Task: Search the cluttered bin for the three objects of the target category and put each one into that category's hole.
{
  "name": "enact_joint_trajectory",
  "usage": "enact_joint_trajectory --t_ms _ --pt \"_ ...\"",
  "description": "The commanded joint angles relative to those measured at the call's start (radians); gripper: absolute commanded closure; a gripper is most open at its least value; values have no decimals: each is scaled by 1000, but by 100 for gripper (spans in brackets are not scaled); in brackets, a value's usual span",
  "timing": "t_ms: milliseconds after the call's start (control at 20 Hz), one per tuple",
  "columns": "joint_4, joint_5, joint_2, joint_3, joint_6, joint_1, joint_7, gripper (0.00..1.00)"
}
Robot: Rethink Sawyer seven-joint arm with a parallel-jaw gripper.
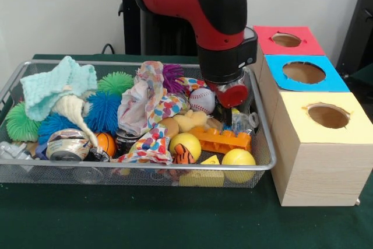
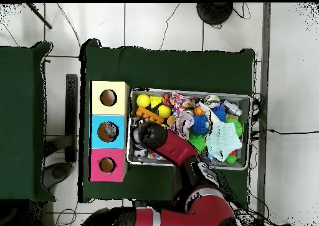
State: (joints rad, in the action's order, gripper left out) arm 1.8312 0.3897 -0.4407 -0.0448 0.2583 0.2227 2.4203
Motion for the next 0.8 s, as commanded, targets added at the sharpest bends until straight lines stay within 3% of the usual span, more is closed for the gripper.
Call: enact_joint_trajectory --t_ms 50,250,800 --pt "-53 -10 -10 -29 154 -68 92 100" --pt "-79 -32 -55 35 253 -92 88 100" --pt "-97 -90 -135 129 376 -106 72 100"
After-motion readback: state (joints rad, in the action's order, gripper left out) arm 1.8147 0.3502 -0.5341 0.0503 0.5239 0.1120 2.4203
